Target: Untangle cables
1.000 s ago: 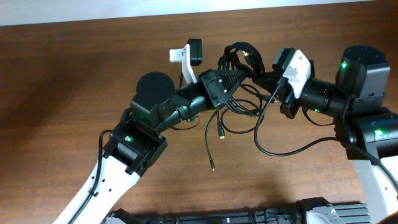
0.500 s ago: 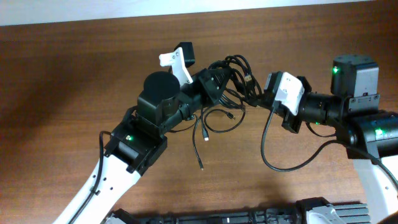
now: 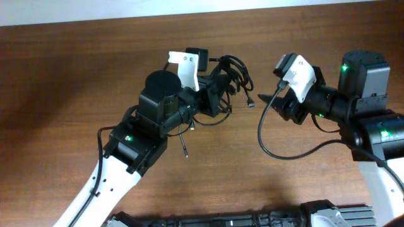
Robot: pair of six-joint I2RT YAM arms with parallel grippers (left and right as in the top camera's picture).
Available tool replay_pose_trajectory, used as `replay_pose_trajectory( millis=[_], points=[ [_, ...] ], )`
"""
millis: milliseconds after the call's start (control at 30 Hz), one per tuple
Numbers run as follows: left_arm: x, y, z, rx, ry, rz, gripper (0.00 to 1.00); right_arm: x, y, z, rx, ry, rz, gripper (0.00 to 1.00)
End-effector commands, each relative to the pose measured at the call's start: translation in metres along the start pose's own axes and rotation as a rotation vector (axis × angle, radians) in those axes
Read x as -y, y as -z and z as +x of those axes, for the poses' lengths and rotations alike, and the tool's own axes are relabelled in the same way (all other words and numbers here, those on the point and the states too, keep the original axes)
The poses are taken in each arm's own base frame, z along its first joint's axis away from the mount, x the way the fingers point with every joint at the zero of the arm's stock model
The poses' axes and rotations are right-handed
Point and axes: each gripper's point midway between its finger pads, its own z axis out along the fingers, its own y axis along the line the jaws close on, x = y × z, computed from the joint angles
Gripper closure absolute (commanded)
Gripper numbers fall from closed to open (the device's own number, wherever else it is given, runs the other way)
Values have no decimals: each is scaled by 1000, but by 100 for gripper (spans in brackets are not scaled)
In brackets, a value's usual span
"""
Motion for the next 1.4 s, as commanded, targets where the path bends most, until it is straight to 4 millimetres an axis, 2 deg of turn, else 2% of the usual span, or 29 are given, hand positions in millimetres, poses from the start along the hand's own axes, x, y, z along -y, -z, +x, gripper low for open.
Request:
replay_pose_trajectory(
  millis=[0,67,100,200,333,533,600,700,767,867,967,1067,1133,1267,1300,1333,1367],
  points=[
    [10,6,-13,35,-44,29,100,0,0,1,-3,-52,5,25],
    [13,7,-17,52,-43,40,100,-3,0,-3,16,-139,-12,6],
    [15,7,-20,63,-35,48,100,-5,1,-7,34,-190,-30,1],
    [16,7,-23,78,-37,54,100,-14,2,-21,92,-261,-100,1],
    [27,8,-15,37,-82,116,100,1,4,-44,186,-286,-61,1],
    [50,7,-8,25,-105,193,100,2,4,-43,180,-290,-51,1],
    [57,6,-5,20,-119,210,100,17,2,-34,143,-301,43,1],
    [72,7,8,-10,-265,271,100,62,10,-9,51,-393,325,1],
    [84,12,18,-45,-329,352,100,79,17,2,15,-416,447,1],
    [94,18,35,-101,-428,449,100,94,25,7,-4,-414,547,1],
    [99,24,48,-142,-500,520,100,96,27,7,-1,-413,559,1],
    [99,24,48,-137,-520,521,100,95,26,7,-4,-413,556,1],
    [94,21,44,-118,-530,481,100,88,23,5,1,-410,508,1],
    [63,6,25,-49,-527,256,100,66,17,-2,24,-400,385,1],
    [49,3,18,-27,-525,168,100,61,17,-3,28,-401,358,1],
    [40,2,14,-14,-522,112,100,50,15,-5,28,-368,300,0],
    [38,1,12,-9,-523,100,100,43,14,-7,29,-342,264,1]
  ],
)
